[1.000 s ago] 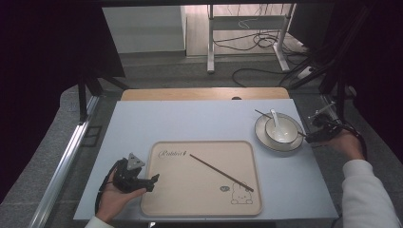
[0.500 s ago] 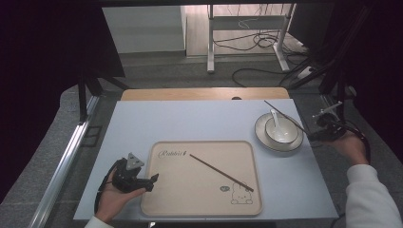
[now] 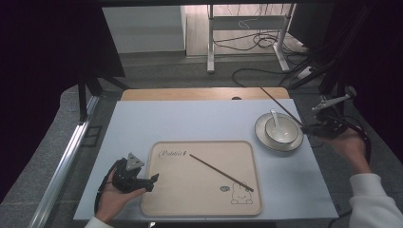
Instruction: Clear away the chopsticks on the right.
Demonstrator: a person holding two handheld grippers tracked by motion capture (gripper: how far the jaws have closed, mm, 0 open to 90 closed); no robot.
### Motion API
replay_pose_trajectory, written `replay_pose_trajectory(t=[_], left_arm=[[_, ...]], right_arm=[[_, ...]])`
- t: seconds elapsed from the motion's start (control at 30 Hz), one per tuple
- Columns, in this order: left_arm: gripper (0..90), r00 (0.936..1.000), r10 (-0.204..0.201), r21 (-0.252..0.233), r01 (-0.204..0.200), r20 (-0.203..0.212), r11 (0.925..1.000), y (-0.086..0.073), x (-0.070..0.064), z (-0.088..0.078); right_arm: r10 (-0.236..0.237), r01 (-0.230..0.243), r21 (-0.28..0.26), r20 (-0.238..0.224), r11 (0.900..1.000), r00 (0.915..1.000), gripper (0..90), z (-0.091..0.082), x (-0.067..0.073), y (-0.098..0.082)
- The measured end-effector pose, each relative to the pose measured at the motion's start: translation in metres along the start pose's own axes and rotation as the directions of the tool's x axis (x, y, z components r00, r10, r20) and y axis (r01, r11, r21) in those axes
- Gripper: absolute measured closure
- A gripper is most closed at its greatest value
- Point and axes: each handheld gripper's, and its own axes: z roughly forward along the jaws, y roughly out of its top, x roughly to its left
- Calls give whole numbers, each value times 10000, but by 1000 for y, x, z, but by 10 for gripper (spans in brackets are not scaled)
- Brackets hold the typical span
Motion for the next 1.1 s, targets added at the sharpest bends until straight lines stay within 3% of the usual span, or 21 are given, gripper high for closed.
replay_pose_trajectory(t=[0.13,0.17,0.27,0.3,0.5,0.53,0.57,0.63,0.67,0.7,0.73,0.77,0.8,1.0,1.1], left_arm=[[134,10000,-64,-87,64,2,9999,0,-1,0],[134,10000,-64,-87,64,2,9999,0,-1,0],[134,10000,-76,-115,76,-7,9999,0,-1,0],[134,10000,-64,-103,64,-5,9999,0,-1,-1],[134,10000,-49,-136,49,-1,9999,1,-2,-2],[134,10000,-49,-136,49,-1,9999,1,-2,-2],[134,10000,-65,-138,65,-1,9999,1,-2,-2],[134,10000,-60,-117,60,1,9999,1,-2,-1],[134,10000,-60,-117,60,1,9999,1,-2,-1],[134,10000,-58,-110,58,3,9999,1,-2,-2],[134,10000,-58,-110,58,3,9999,1,-2,-2],[134,10000,-62,-116,62,1,9999,0,-2,-2],[134,10000,-80,-116,80,-4,9999,0,-2,-2],[134,10000,-45,-73,45,16,10000,0,-2,-1],[134,10000,-37,-98,37,39,9999,0,-2,-1]], right_arm=[[-411,408,-102,-342,9991,9986,832,-2,27,4],[-411,408,-102,-342,9991,9986,832,-2,27,4],[-821,816,-96,-651,9966,9945,832,0,51,6],[-1126,1125,-61,-841,9936,9901,832,2,67,7],[-1986,2037,200,-1464,9788,9691,832,14,113,9],[-1986,2037,200,-1464,9788,9691,832,14,113,9],[-2332,2429,378,-1708,9693,9573,832,21,129,11],[-2573,2712,553,-1822,9609,9490,832,28,141,13],[-2573,2712,553,-1822,9609,9490,832,28,141,13],[-2804,2995,777,-1924,9509,9404,832,36,152,14],[-2804,2995,777,-1924,9509,9404,832,36,152,14],[-2972,3212,941,-2057,9423,9324,832,43,159,13],[-2985,3253,1042,-2122,9399,9305,832,47,163,13],[-3077,3485,1785,-2208,9201,9255,831,67,180,7],[-2968,3448,2162,-2257,9134,9279,830,77,184,4]])
